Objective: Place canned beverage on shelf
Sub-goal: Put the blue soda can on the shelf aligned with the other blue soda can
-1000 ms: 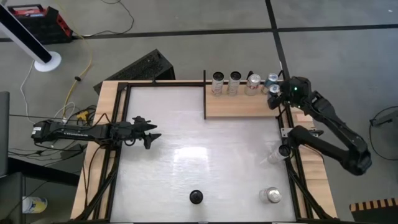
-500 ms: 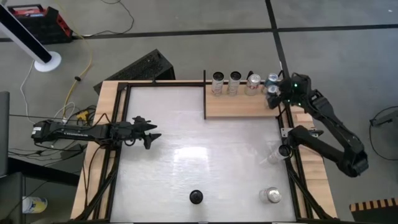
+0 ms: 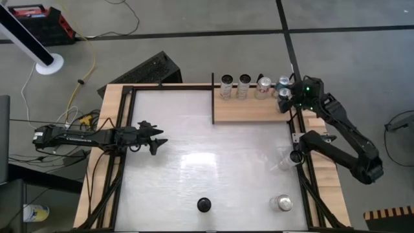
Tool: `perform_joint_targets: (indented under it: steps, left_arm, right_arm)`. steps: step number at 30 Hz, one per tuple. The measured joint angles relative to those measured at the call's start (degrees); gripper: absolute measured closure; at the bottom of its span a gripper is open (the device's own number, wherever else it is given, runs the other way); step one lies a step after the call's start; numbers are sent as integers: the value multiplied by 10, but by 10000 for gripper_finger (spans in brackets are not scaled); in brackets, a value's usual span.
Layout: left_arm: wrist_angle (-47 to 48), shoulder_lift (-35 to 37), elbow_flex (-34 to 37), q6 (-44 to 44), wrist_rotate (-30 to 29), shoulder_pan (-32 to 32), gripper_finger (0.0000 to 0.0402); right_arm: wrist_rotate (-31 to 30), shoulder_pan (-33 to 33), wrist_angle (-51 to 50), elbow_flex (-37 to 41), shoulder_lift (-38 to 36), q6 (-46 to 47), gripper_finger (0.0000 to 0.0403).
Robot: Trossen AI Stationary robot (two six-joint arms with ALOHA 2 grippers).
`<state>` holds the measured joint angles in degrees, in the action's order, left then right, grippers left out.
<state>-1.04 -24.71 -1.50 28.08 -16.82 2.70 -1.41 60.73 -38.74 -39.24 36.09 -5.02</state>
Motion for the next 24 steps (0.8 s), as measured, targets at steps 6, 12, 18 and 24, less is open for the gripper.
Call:
perform_joint_targets:
  steps: [6,12,18,24]
  left_arm:
    - [0,0,0,0,0,0,125]
    - [1,0,0,2,11,0,125]
    - [1,0,0,2,10,0,125]
    - [1,0,0,2,10,0,125]
  right_arm:
    - [3,0,0,0,0,0,142]
    - [62,-17,-2,0,-17,-9,142]
    - [62,-56,0,-1,-28,-9,142]
    - [60,-81,4,-1,-3,-15,142]
